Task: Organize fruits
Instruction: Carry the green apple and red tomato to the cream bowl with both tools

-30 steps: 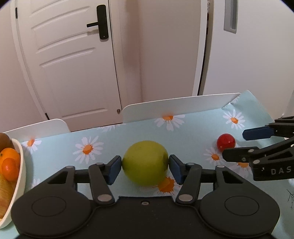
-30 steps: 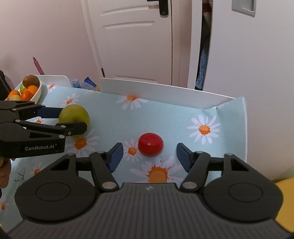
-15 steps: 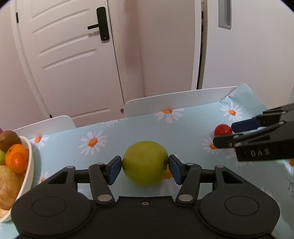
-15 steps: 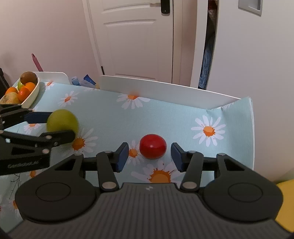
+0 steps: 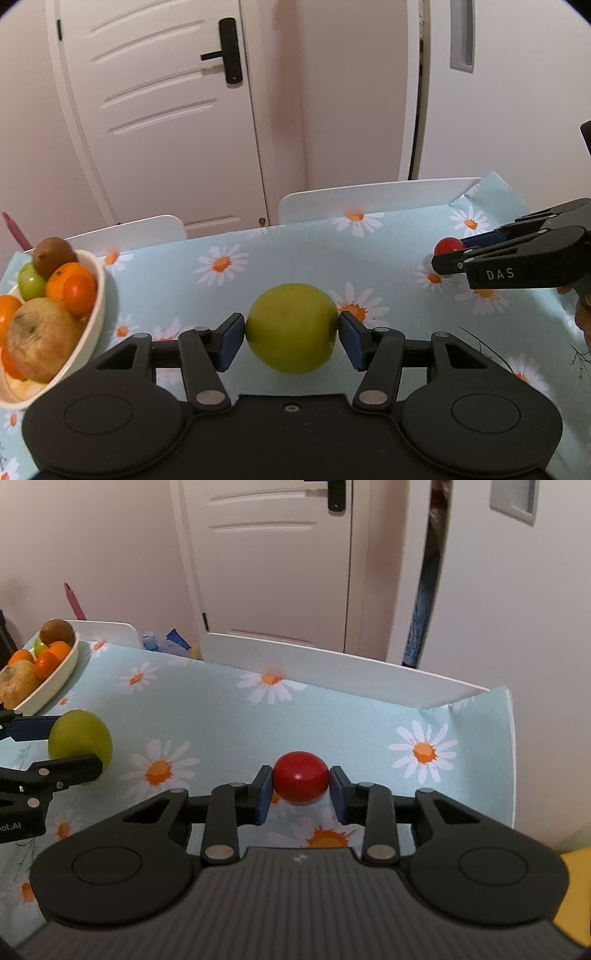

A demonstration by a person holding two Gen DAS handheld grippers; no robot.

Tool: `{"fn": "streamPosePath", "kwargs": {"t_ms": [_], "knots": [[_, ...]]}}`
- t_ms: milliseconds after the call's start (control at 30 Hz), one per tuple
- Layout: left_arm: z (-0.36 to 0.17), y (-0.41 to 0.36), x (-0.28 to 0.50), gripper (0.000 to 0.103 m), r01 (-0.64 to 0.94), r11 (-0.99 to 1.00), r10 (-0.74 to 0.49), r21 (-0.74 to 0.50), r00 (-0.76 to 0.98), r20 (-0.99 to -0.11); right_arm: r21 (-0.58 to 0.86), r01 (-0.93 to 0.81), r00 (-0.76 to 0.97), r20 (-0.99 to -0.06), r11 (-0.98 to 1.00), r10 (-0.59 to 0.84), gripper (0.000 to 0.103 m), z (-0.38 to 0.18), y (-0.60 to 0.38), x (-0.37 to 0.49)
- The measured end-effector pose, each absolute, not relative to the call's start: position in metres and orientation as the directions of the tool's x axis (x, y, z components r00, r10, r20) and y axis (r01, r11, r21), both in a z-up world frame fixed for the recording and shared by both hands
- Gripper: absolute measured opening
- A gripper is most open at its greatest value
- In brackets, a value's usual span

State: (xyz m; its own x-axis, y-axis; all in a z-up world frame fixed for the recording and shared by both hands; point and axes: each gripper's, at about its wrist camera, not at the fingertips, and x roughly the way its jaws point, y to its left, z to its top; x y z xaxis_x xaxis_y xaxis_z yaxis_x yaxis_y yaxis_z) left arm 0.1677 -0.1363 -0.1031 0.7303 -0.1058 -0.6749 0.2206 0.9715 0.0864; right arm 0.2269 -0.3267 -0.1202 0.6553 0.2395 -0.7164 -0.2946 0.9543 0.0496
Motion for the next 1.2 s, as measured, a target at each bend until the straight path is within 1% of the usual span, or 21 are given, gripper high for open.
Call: {"fn": "streamPosePath", "kwargs": {"t_ms": [400, 667, 933, 1200], "knots": [[-0.063, -0.099, 0.130, 0.060, 0.123, 0.990, -0.054, 0.068, 0.777, -0.627, 0.054, -0.377, 0.662, -0.683, 0.925, 0.310, 0.048, -0.077, -0.283, 0.201], [-0.030, -0.052, 0.107, 0.060, 0.064, 0.995, -0.008, 0.072, 0.800, -0.600, 0.070, -0.436, 0.651, -0.663, 0.897, 0.369, 0.048, -0.039, -0.230, 0.177], [-0.010, 0.005, 0.098, 0.060, 0.039, 0.996, 0.016, 0.079, 0.803, -0.596, 0.097, -0.454, 0.643, -0.652, 0.886, 0.401, 0.048, -0.013, -0.170, 0.164], [-0.007, 0.060, 0.104, 0.060, 0.030, 0.996, 0.029, 0.087, 0.797, -0.603, 0.113, -0.456, 0.638, -0.650, 0.883, 0.413, 0.048, -0.004, -0.112, 0.165]]}}
